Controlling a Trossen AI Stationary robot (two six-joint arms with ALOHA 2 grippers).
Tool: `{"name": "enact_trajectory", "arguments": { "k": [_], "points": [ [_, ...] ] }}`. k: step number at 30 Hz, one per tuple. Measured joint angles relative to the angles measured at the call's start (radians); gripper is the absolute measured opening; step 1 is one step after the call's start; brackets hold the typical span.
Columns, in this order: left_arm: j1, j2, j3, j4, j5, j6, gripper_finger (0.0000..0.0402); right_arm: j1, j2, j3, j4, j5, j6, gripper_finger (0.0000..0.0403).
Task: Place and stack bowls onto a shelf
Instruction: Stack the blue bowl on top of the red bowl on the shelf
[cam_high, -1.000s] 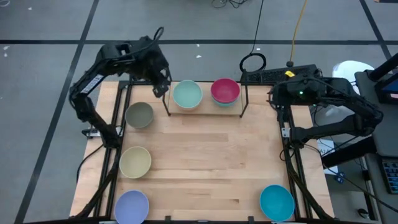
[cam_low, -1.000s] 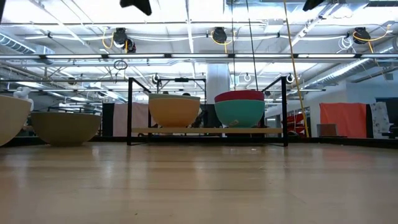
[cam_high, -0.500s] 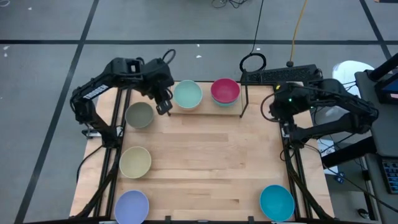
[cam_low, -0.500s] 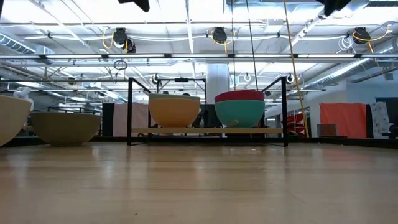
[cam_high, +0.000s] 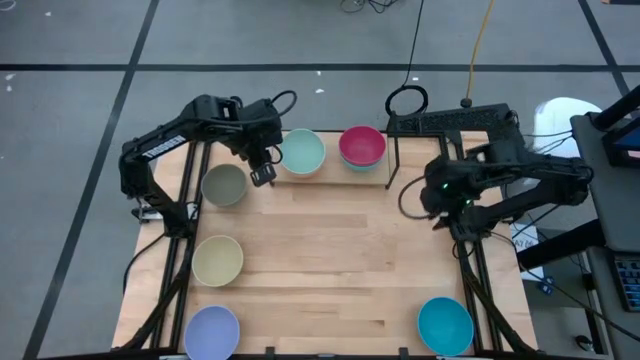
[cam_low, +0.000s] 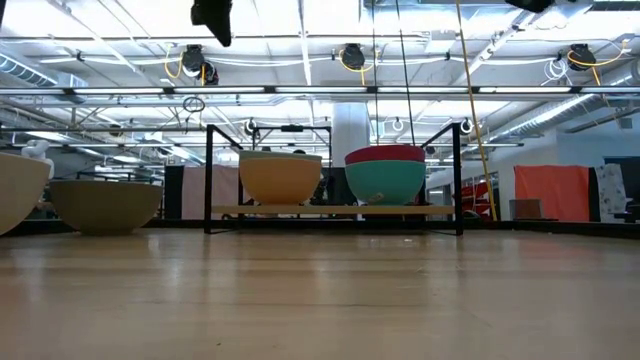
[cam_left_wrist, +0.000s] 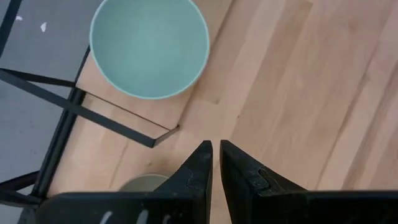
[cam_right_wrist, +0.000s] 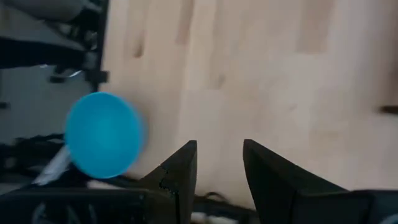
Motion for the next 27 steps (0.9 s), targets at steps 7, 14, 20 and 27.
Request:
{"name": "enact_trajectory", "arguments": {
  "k": [7,14,20,27],
  "points": [
    [0.04,-0.02,-0.001,0.0,0.001,0.055,0.0037,0.091,0.035,-0.111,0.071,-0.071,0.15,0.0122],
    [0.079,-0.097,-0.001,0.0,0.0,0.11,0.0037,0.181,0.045,-0.244,0.249,-0.129,0.291,0.0122],
    [0.118,-0.193,0.0,0.0,0.0,0.115,0.0037,0.291,0.045,-0.355,0.397,-0.185,0.43,0.0122],
    [0.146,-0.273,0.0,0.0,-0.001,0.097,0.0037,0.42,0.045,-0.477,0.594,-0.174,0.542,0.0122]
  ]
}}
